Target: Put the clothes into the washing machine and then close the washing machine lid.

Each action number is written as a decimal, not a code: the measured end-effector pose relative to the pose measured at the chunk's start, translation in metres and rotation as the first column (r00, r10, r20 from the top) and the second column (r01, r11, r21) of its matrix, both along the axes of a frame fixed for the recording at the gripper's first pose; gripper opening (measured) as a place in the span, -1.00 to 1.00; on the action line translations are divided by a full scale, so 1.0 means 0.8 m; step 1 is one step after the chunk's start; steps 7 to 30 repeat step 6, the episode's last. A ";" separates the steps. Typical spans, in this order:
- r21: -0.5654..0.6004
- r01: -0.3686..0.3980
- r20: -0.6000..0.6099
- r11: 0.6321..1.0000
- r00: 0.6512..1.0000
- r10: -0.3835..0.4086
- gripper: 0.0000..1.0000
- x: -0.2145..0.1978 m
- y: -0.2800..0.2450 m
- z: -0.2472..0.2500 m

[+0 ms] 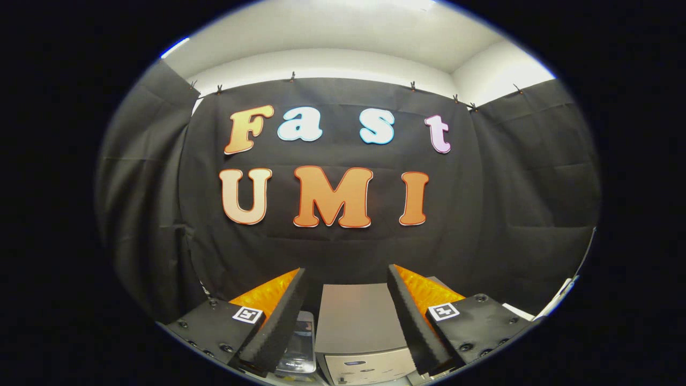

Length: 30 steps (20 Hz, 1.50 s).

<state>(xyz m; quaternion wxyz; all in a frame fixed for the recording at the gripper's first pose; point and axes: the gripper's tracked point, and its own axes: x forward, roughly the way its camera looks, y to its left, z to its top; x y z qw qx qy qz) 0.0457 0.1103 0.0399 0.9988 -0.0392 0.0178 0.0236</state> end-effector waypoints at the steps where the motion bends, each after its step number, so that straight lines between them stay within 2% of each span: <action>1: 0.004 -0.003 0.010 1.000 1.000 0.003 0.96 0.002 -0.005 0.002; 6: 0.011 -0.009 0.020 1.000 1.000 0.009 0.96 0.010 -0.030 0.001; 30: 0.011 -0.009 0.020 1.000 1.000 0.009 0.96 0.010 -0.030 0.001</action>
